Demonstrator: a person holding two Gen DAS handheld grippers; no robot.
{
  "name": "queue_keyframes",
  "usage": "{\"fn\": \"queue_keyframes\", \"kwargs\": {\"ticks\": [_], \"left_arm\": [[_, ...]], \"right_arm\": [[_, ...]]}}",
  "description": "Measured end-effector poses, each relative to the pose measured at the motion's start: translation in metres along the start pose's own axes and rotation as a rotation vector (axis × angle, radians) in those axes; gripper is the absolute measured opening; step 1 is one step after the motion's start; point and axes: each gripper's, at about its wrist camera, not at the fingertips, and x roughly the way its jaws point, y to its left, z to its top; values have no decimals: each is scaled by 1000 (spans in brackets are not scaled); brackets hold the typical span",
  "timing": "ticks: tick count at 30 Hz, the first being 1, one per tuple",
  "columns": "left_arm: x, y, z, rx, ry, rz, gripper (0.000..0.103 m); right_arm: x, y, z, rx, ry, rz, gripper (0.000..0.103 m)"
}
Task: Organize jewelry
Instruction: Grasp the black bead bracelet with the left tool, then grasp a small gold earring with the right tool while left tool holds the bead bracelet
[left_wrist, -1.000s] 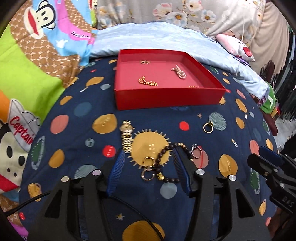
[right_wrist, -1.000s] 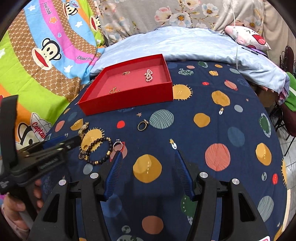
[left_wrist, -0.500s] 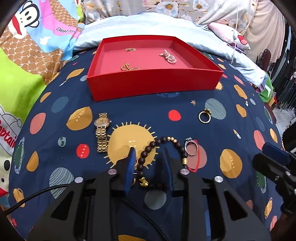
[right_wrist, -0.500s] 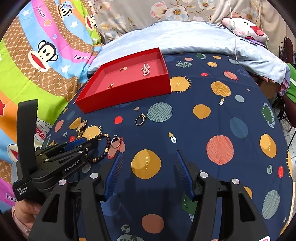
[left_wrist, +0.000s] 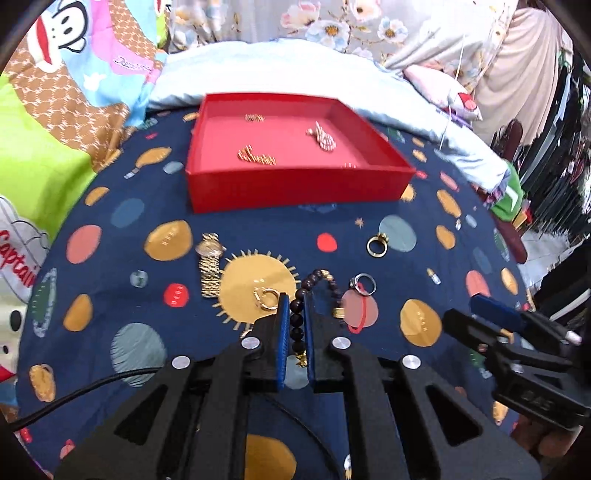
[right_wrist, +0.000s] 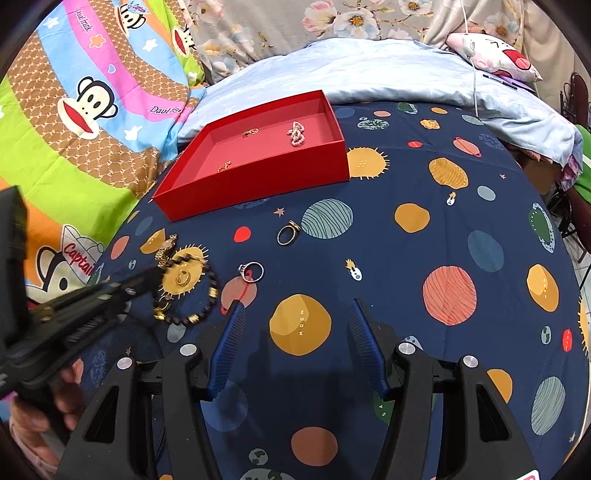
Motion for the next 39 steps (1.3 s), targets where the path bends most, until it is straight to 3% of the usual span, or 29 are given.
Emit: {"fn": "queue_keyframes", "kwargs": {"ticks": [10,20,27,39], "left_arm": [[-50,42,9,-80,-81,72,7],[-46,71,9,-130,-69,132,7],[-42,75,8,-143,-61,125,7],[-32,72,8,-137,-39,112,7]], "right_arm": [[12,10,2,-16,10,7,58],[37,19,19,-32,11,-3,57],[53,18,29,-33,10,-18,56],[80,19,46,-51,19,-37,36]]}}
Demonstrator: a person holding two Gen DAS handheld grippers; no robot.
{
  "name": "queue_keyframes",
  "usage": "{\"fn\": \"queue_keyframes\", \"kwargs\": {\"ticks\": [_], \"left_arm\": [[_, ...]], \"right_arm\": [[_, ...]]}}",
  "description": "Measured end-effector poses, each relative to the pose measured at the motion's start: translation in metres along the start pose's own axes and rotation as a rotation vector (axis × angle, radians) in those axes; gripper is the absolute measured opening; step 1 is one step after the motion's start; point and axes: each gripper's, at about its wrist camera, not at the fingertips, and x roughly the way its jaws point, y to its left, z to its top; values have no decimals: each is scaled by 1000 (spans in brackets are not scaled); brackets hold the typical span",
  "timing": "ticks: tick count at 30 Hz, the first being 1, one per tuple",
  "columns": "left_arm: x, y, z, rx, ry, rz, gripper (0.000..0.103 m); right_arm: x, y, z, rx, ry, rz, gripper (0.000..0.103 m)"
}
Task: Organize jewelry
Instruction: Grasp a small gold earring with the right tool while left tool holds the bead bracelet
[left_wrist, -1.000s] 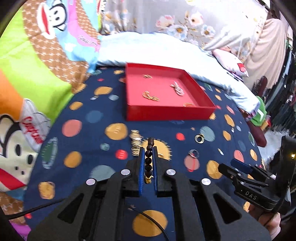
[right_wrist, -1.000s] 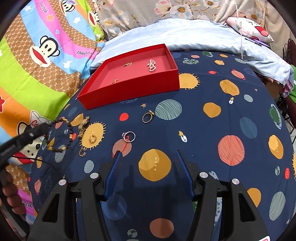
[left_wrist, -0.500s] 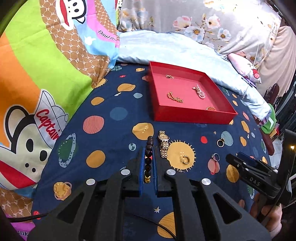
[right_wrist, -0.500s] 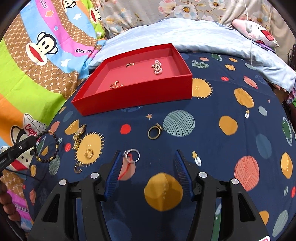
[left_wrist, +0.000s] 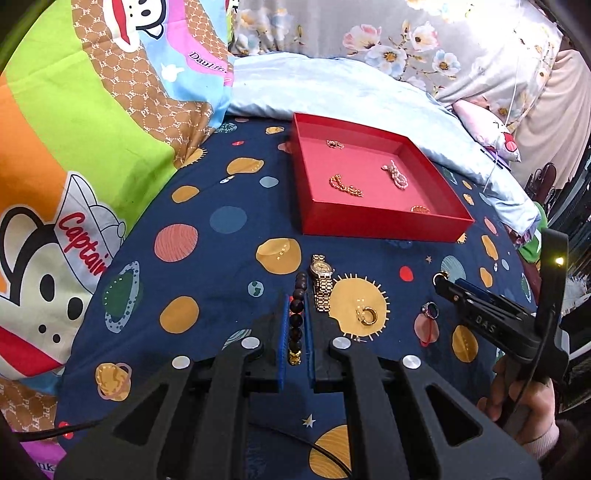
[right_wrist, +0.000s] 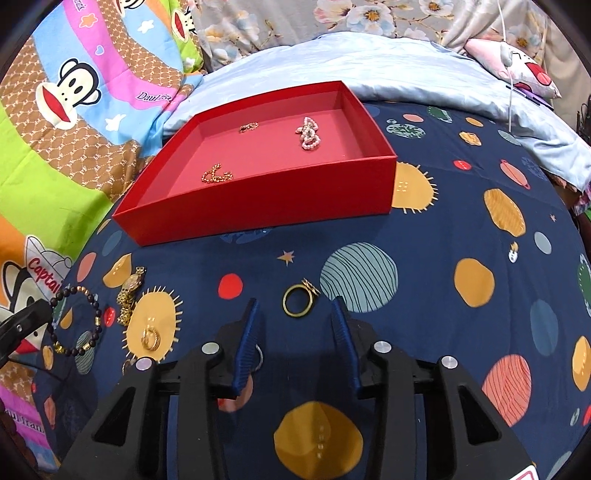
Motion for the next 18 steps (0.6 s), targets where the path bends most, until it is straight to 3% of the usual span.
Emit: {"fn": "queue_keyframes", "kwargs": {"ticks": [7,14,18], "left_arm": [[5,-1,0,0,9,-2,7],[7,-3,1,5,13,-7,7],[7,-4,1,6,13,-8,7]], "right_arm": [[8,3,3,-6,-1,-16,30],[10,2,4,-14,-8,-46,10],[9,0,4,-10,-11,-38,9]]}}
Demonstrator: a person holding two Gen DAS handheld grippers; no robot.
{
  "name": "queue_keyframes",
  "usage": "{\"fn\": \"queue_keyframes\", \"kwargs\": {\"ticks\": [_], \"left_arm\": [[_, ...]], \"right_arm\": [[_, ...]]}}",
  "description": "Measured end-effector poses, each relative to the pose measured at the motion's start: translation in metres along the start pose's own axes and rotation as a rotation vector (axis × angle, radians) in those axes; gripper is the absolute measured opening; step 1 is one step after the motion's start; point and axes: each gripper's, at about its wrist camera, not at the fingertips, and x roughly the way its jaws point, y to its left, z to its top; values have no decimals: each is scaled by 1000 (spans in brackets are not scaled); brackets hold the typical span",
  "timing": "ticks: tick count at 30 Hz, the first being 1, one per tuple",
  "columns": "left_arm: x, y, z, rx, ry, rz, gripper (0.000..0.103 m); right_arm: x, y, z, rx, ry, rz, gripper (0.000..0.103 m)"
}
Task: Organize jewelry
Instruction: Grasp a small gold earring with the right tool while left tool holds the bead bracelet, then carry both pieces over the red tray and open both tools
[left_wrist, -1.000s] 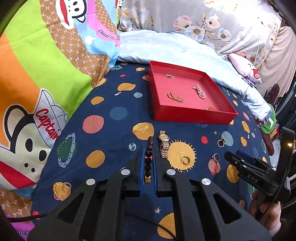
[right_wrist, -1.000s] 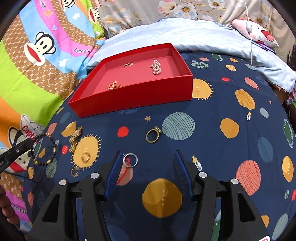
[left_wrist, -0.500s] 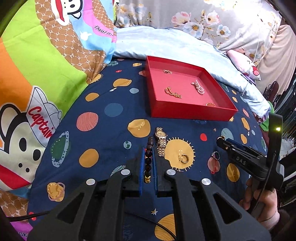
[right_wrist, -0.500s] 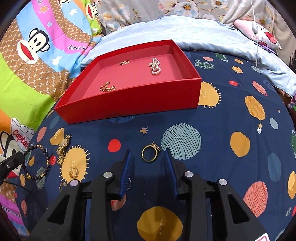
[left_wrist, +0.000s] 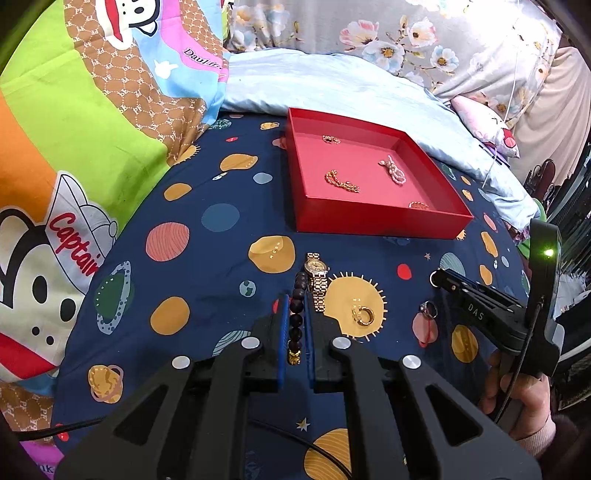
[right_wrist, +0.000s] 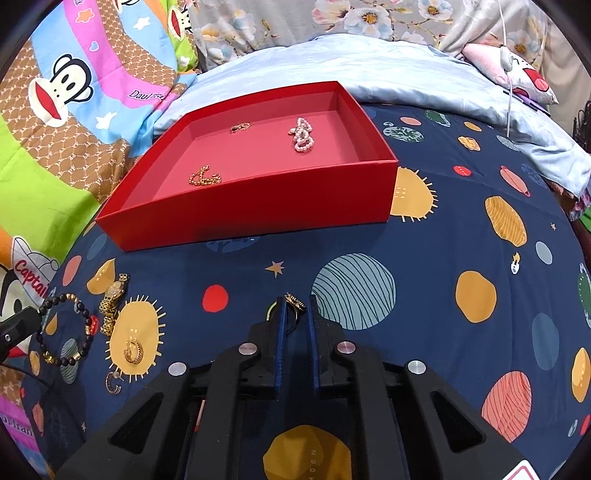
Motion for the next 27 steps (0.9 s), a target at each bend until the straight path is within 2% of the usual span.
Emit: {"fn": "queue_keyframes", "kwargs": {"ticks": [5,14,20,27], "left_arm": [[-4,-3,0,3,-7,-5,7],[-22,-16,14,28,-57,-29,7],[-32,-36,42,56,-121,-56,7],[-27,-65,82,99,-184,-75,7]], "right_arm": [[-6,-3,-2,15,-7,8,9],[-45,-10,0,40,-68,45,9],[-69,-12,25,45,-134,80,9],[-63,-15,69,33,-179,82,9]]}}
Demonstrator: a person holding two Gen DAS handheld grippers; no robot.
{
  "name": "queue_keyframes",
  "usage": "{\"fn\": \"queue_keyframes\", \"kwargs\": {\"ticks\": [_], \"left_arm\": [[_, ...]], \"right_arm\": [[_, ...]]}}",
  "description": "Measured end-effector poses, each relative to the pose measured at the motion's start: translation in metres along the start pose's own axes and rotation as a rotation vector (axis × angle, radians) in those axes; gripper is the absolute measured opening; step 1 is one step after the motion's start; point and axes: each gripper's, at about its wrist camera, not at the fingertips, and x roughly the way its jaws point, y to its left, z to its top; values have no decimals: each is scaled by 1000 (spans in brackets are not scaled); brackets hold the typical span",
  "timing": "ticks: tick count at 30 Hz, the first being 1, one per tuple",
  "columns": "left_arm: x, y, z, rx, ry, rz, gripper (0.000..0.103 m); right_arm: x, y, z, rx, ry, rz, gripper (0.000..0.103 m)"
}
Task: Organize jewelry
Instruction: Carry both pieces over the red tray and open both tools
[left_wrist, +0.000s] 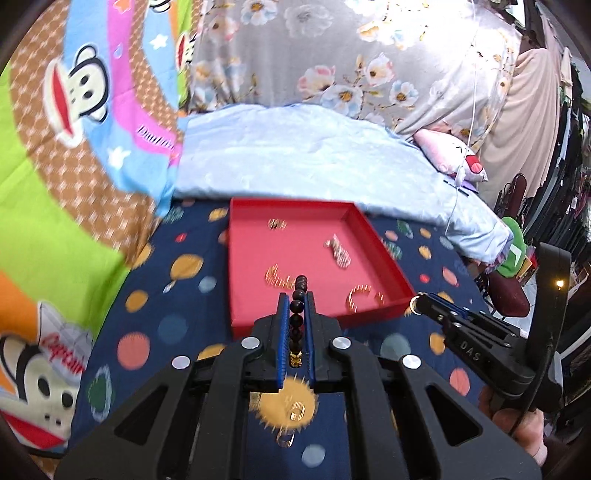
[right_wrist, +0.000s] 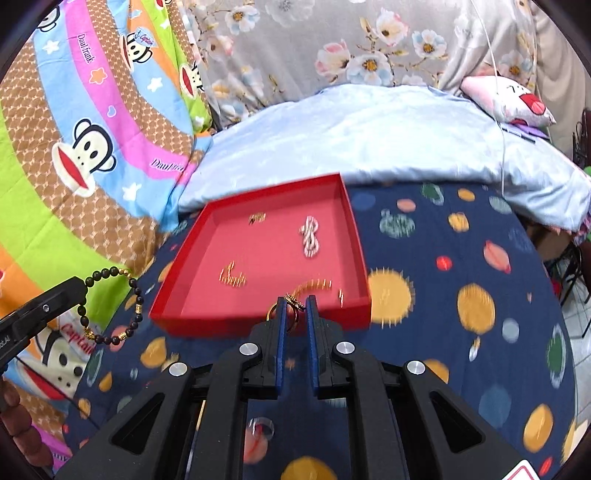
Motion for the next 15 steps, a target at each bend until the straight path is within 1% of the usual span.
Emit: {"fn": "queue_keyframes", "kwargs": {"ticks": [5,8,15], "left_arm": [[26,-5,22,2,1,-11,7],[43,-4,30,2,13,-2,7],[71,0,38,-12,43,10,7]], "right_arm": [[22,-5,25,8,-4,-7,9],[36,-9,35,15,3,-7,9],[63,-7,45,-3,27,-14,9]]}}
